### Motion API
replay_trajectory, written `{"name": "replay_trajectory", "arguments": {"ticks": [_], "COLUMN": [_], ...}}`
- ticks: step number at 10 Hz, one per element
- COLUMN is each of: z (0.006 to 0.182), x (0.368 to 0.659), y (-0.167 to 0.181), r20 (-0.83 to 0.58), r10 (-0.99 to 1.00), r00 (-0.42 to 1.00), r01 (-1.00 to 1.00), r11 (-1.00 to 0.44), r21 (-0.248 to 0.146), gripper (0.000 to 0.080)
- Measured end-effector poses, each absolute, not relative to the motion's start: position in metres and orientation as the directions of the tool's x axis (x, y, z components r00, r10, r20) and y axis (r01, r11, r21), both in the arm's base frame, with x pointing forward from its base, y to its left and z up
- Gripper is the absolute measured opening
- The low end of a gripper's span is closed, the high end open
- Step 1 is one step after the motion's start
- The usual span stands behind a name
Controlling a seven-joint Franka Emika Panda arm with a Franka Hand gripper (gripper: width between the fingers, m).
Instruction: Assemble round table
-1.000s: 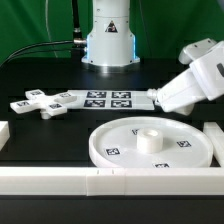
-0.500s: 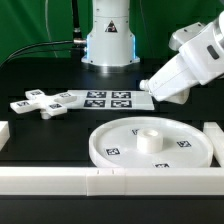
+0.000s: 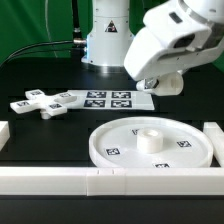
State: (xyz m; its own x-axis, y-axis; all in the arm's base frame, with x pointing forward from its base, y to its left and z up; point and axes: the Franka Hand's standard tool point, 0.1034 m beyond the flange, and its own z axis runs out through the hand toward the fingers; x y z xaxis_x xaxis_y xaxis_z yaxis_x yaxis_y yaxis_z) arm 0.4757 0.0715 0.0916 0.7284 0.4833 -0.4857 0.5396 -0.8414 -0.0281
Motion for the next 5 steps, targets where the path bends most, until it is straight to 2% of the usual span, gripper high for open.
{"name": "replay_trajectory", "arguments": {"ticks": [1, 2, 5], "z": [0.112, 0.122, 0.117], "x": [0.481, 0.484, 0.492], "y": [0.066, 0.067, 0.065], "r20": [-0.432, -0.373, -0.176], "r10": [0.489, 0.5, 0.546], "r00": [0.758, 0.781, 0.819], "r01": [0.539, 0.543, 0.559], "r11": [-0.842, -0.84, -0.828], "r21": [-0.009, 0.01, 0.037], "gripper": [0.0407, 0.0407, 0.0407]}}
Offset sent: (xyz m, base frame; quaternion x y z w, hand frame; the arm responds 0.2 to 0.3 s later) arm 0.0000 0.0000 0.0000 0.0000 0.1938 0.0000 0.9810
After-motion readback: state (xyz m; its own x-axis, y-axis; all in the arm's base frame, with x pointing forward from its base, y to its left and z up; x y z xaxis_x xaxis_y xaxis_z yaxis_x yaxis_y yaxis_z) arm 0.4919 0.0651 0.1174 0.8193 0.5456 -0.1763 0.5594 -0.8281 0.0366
